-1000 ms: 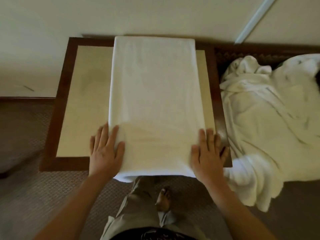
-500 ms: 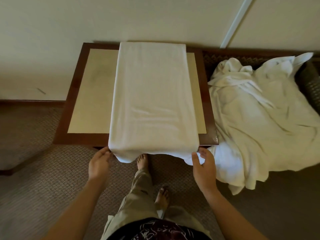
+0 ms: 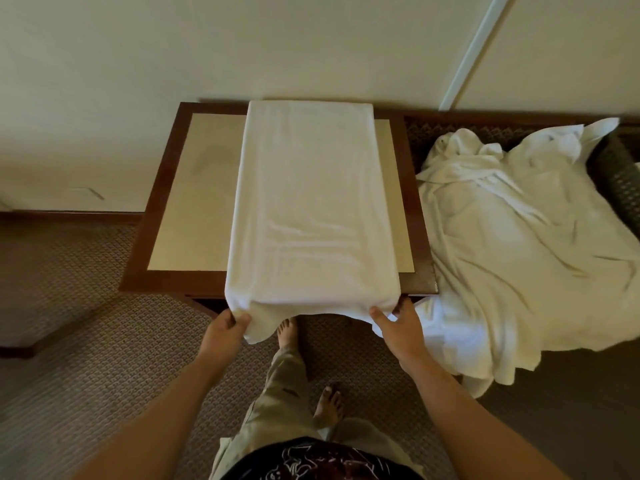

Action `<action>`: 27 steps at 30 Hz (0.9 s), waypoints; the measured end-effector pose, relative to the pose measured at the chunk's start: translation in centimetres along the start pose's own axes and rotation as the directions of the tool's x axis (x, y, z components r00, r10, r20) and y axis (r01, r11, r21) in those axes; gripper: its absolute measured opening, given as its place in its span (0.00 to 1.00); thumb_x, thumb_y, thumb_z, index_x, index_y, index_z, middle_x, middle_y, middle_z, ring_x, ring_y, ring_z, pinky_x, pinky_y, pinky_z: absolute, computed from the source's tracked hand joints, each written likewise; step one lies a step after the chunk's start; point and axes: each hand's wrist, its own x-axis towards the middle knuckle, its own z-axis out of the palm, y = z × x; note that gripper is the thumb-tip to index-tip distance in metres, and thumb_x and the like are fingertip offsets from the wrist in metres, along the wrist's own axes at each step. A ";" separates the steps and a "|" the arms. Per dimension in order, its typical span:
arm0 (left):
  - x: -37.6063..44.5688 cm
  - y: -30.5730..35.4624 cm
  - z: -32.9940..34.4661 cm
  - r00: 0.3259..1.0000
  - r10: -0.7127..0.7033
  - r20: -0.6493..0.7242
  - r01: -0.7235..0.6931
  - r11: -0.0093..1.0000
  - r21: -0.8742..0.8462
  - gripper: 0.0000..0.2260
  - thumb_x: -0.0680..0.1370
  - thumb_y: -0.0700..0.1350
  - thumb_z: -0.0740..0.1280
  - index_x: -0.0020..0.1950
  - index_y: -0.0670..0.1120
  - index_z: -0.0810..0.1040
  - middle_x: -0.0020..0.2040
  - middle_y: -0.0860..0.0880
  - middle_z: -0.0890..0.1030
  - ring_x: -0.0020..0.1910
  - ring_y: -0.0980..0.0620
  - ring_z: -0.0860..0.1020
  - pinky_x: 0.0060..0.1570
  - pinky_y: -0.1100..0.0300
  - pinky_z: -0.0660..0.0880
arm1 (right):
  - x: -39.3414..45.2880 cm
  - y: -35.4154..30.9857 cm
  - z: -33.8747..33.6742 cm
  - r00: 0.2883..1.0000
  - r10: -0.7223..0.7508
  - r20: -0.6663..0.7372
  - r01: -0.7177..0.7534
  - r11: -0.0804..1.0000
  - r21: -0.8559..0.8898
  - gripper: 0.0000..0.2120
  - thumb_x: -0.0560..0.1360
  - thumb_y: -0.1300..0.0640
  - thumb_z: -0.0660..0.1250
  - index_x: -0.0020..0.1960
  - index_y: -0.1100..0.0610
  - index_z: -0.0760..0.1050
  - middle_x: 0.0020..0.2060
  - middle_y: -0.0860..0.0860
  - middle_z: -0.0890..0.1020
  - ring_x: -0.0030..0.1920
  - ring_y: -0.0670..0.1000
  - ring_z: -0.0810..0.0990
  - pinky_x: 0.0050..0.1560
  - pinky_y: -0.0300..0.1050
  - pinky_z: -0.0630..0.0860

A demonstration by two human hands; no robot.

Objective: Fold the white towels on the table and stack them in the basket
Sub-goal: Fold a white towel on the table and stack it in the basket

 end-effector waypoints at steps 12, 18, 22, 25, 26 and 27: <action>-1.8 -2.5 -0.1 0.999 -0.033 -0.029 0.033 0.999 0.003 0.06 0.85 0.49 0.64 0.59 0.49 0.76 0.51 0.47 0.83 0.49 0.45 0.83 0.49 0.42 0.83 | -1.4 1.0 -1.8 0.989 0.010 0.148 0.006 0.994 -0.109 0.13 0.84 0.56 0.64 0.68 0.54 0.74 0.53 0.46 0.82 0.57 0.52 0.81 0.56 0.47 0.75; -4.2 -1.6 -1.5 0.999 -0.005 -0.052 0.001 0.998 -0.069 0.16 0.84 0.46 0.66 0.69 0.54 0.66 0.52 0.48 0.84 0.48 0.47 0.84 0.37 0.56 0.82 | -2.7 2.2 -3.1 0.992 -0.021 0.121 0.027 0.998 -0.054 0.23 0.83 0.55 0.66 0.73 0.42 0.62 0.44 0.58 0.85 0.44 0.65 0.84 0.44 0.66 0.81; -5.5 -0.5 -2.8 0.993 0.105 -0.057 -0.108 0.993 -0.056 0.12 0.84 0.45 0.64 0.65 0.59 0.70 0.44 0.45 0.85 0.35 0.48 0.80 0.31 0.58 0.76 | -4.3 0.5 -4.3 0.983 -0.147 0.112 0.141 0.989 0.054 0.18 0.83 0.59 0.64 0.66 0.41 0.68 0.36 0.65 0.80 0.33 0.63 0.75 0.33 0.57 0.76; -5.8 0.7 -4.0 0.995 0.101 0.000 -0.100 0.988 -0.121 0.11 0.85 0.42 0.63 0.54 0.55 0.83 0.49 0.41 0.81 0.35 0.47 0.75 0.31 0.56 0.75 | -4.8 -1.3 -5.3 0.976 -0.188 0.113 0.177 0.979 0.103 0.13 0.83 0.64 0.63 0.56 0.49 0.83 0.33 0.62 0.76 0.33 0.56 0.72 0.36 0.46 0.73; -5.8 1.3 -4.5 0.997 0.080 0.021 -0.075 0.985 -0.158 0.14 0.85 0.41 0.62 0.51 0.53 0.86 0.50 0.40 0.81 0.37 0.45 0.75 0.33 0.54 0.76 | -4.6 -1.8 -5.7 0.979 -0.162 0.127 0.146 0.981 0.127 0.15 0.83 0.64 0.62 0.54 0.50 0.85 0.35 0.61 0.78 0.35 0.58 0.74 0.41 0.49 0.76; -5.9 2.0 -5.2 0.997 0.060 0.051 -0.048 0.978 -0.204 0.16 0.84 0.39 0.60 0.51 0.50 0.87 0.52 0.39 0.80 0.40 0.43 0.76 0.36 0.52 0.76 | -4.3 -2.2 -6.1 0.980 -0.111 0.168 0.082 0.982 0.170 0.18 0.84 0.65 0.59 0.54 0.52 0.86 0.39 0.61 0.82 0.39 0.61 0.77 0.47 0.54 0.77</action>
